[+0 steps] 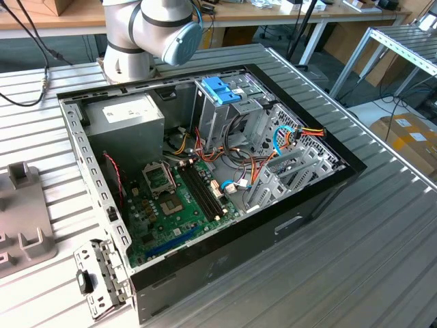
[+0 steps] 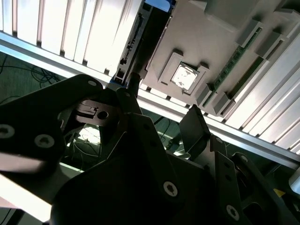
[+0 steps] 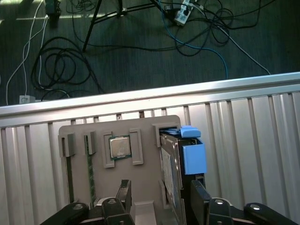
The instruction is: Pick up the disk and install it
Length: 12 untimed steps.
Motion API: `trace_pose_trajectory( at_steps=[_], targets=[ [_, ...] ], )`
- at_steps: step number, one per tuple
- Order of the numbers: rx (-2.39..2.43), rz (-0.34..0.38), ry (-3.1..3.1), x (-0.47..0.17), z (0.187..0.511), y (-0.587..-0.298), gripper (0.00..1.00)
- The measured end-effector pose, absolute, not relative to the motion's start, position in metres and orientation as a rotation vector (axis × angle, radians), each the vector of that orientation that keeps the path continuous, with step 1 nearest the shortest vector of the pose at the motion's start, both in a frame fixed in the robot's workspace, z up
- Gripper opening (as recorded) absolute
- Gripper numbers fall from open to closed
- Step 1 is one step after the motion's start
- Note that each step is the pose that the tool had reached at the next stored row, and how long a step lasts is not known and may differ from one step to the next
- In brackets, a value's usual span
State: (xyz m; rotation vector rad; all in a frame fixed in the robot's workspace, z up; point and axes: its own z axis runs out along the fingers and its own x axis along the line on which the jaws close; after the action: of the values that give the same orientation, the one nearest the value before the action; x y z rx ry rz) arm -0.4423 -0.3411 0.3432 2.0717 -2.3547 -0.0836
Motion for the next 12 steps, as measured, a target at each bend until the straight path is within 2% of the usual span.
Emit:
trace_pose_trajectory(
  at_steps=[12],
  targets=[
    [2.072,-0.084,-2.355,-0.4423,0.3402,-0.3411,0.62]
  ],
)
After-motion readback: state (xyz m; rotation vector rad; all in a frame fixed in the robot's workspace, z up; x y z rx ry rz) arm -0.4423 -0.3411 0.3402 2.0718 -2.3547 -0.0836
